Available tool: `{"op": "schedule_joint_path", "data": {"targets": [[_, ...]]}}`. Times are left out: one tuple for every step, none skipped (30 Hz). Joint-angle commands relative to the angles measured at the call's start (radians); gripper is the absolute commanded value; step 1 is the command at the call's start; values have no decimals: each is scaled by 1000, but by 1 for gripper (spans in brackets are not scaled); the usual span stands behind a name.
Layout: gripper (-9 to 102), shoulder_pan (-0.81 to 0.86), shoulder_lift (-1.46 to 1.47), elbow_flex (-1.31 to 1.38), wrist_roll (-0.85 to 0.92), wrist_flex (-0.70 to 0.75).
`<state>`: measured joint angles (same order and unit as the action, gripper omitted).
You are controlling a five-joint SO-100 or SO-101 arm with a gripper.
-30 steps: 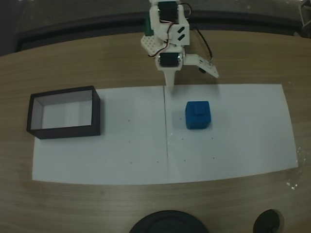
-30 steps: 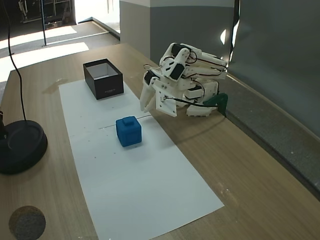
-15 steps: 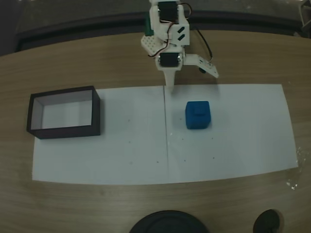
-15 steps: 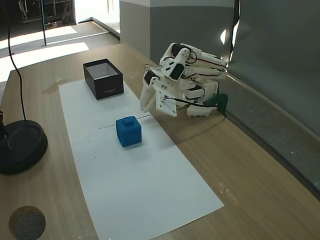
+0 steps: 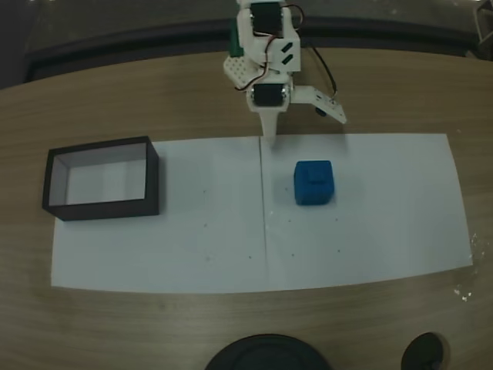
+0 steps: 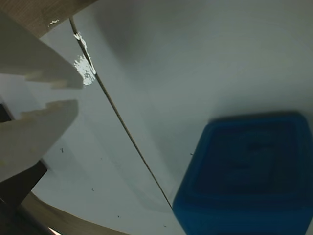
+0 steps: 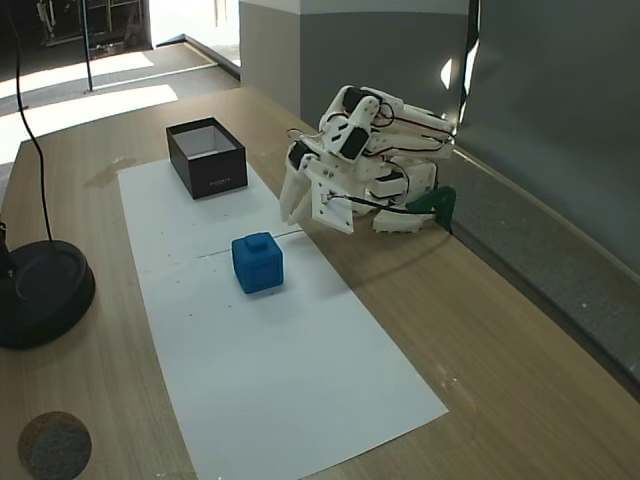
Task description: Grab a blue square and put it in the box.
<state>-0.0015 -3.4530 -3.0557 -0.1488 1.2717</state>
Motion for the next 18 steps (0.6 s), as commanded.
{"op": "schedule_joint_path", "data": {"targets": [[0,-5,-23,48,-2,-12],[0,-5,-23,46,-2,-32],[0,-5,-23,48,-8,-58],[0,-5,-23,58,-9,-101],[0,0,-23,69,-8,-153],[0,6,-23,84,-2,-201],[0,6,-23,106,-2,-232],[0,3,-21,129,3,-249],[2,-5,-21,156,31,-255],[5,-12,-12,190,91,-258],[9,-31,-9,224,167,-258],[12,-58,-8,256,236,-256],[15,-97,-6,281,281,-255],[15,-141,3,302,279,-253],[15,-176,23,322,273,-252],[15,-207,58,339,267,-249],[16,-229,106,362,267,-245],[16,-242,166,385,265,-245]]}}
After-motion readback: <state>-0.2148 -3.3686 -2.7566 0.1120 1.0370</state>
